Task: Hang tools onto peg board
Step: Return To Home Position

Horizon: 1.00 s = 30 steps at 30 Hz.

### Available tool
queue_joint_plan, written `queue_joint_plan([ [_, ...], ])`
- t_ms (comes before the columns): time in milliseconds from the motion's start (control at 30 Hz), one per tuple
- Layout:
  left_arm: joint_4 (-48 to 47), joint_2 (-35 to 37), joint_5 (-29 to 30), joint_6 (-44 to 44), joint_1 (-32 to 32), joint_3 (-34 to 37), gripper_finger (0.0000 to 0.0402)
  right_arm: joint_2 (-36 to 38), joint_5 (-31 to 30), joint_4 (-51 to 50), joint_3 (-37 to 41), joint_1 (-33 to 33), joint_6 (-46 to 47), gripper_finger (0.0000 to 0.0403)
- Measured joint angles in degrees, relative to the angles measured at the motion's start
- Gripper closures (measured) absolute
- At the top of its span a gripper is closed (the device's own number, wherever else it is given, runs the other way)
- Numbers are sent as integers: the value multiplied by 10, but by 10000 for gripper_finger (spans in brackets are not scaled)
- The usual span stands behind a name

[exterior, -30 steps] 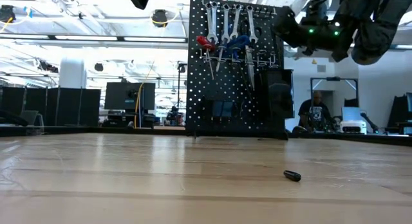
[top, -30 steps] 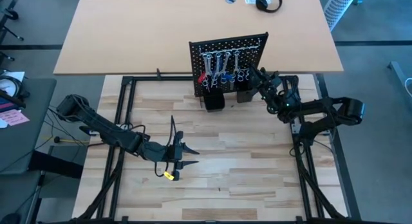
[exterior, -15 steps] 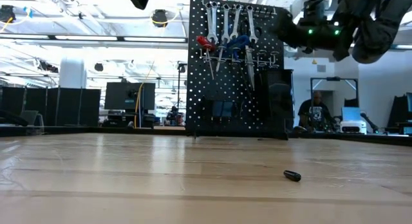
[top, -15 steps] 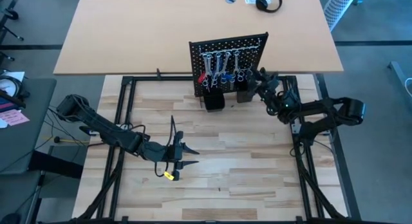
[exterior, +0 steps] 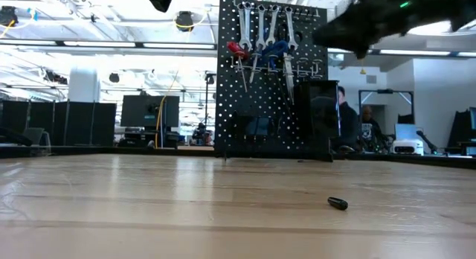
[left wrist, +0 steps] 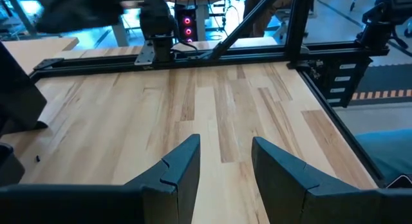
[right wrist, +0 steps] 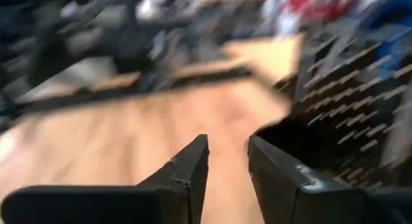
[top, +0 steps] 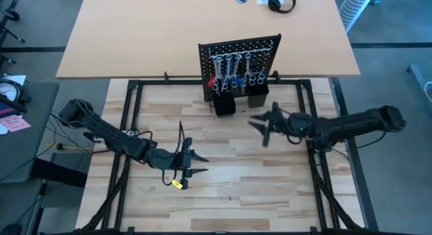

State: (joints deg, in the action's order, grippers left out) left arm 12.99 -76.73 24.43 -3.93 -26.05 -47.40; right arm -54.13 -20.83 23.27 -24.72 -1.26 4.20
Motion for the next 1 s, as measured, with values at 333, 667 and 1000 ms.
queue_joint_plan([
  [333, 133, 1, 21, -35, 0, 0, 267, 137, 61, -280, -57, -169, 120, 291],
  [667, -46, 210, 8, -34, 78, 0, 322, 320, 6, -327, -91, -209, 41, 307],
  [1000, -226, 411, 14, -6, 95, 44, 394, 475, 18, -366, -6, -185, 70, 343],
])
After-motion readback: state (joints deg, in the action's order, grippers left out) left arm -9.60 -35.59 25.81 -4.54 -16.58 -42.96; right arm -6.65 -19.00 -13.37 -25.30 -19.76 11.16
